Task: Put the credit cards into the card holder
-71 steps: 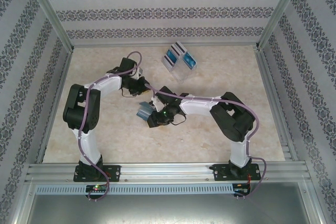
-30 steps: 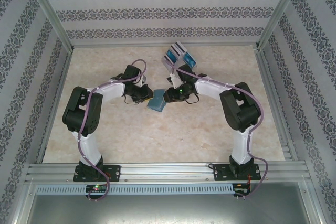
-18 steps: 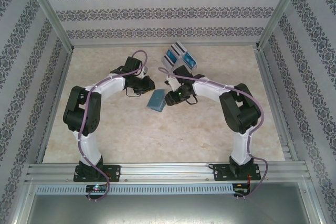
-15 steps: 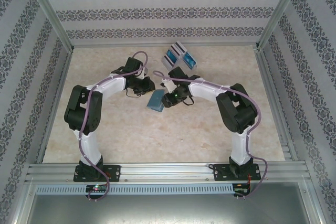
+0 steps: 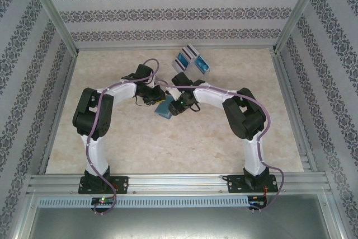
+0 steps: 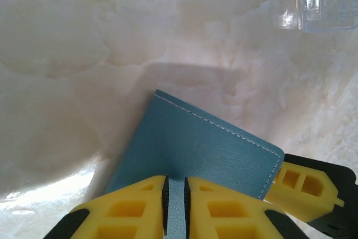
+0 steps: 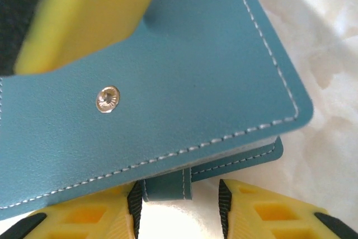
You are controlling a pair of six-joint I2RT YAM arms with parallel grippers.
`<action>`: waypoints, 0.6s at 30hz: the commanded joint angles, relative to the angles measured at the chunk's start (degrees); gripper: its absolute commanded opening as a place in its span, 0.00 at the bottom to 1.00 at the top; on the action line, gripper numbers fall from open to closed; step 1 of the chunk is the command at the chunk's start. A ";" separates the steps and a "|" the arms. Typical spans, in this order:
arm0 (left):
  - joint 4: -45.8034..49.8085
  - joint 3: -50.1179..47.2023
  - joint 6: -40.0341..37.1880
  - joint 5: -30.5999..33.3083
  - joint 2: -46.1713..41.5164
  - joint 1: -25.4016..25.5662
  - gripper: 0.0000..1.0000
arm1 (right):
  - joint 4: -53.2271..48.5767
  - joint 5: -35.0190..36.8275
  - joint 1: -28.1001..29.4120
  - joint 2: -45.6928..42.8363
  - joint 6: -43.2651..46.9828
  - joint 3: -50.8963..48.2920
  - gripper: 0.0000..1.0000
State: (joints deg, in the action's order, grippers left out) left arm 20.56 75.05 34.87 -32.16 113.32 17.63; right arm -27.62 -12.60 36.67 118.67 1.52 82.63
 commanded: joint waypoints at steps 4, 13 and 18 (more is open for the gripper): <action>-0.08 0.25 -0.42 -0.89 0.24 -0.16 0.18 | 0.40 1.57 1.85 1.98 0.10 1.48 0.45; -0.52 -0.68 -0.16 -0.72 0.19 -0.14 0.17 | 5.63 -0.94 2.37 1.09 -3.52 -0.64 0.44; -0.83 -1.04 0.10 -0.76 0.39 -0.22 0.17 | 9.20 -0.38 2.61 0.18 -6.33 -2.64 0.44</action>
State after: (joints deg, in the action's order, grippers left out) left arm 20.34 74.74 34.89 -32.58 113.34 17.63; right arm -21.43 -12.69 38.52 119.52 -2.13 81.38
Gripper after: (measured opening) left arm 0.168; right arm 0.441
